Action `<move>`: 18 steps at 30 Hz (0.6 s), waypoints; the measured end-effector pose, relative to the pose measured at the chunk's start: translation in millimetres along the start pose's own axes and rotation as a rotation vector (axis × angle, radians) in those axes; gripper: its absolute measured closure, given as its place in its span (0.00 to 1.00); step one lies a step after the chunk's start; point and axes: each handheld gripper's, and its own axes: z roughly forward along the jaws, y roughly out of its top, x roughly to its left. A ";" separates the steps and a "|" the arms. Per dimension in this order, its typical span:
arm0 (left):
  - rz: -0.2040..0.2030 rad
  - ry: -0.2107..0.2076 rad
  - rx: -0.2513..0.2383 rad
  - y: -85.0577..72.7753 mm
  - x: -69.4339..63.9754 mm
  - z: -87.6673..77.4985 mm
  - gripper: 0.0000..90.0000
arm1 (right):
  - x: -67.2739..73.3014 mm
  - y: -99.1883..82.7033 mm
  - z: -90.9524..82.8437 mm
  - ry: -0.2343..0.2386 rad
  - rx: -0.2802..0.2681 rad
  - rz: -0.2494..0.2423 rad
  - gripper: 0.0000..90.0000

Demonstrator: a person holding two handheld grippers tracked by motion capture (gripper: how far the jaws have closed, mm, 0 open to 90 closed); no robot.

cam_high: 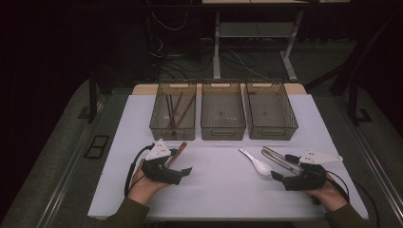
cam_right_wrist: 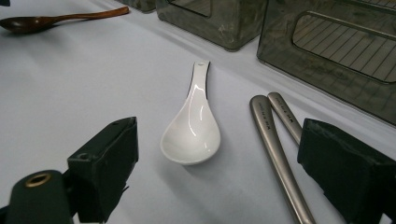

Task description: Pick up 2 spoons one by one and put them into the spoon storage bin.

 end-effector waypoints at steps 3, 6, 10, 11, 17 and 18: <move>-0.008 0.000 -0.003 -5.8 -2.5 -2.4 0.13 | 0.4 -0.2 0.6 0.001 0.002 -0.003 0.14; -0.012 0.004 0.003 -9.1 -3.7 -4.9 0.13 | 0.9 -0.3 0.8 0.001 0.003 -0.002 0.14; -0.022 0.003 -0.010 -11.9 -4.0 -4.6 0.14 | 0.7 0.6 0.2 0.001 0.006 0.001 0.14; -0.020 0.002 -0.009 -12.1 -3.3 -4.4 0.14 | -0.2 1.8 -0.5 -0.004 0.009 0.004 0.14; -0.022 -0.006 -0.013 -13.0 -2.3 -4.2 0.14 | -4.9 10.1 -4.7 -0.022 0.001 0.035 0.14; -0.024 -0.006 -0.010 -12.9 -2.2 -4.2 0.14 | -5.1 10.8 -4.8 -0.018 0.007 0.032 0.14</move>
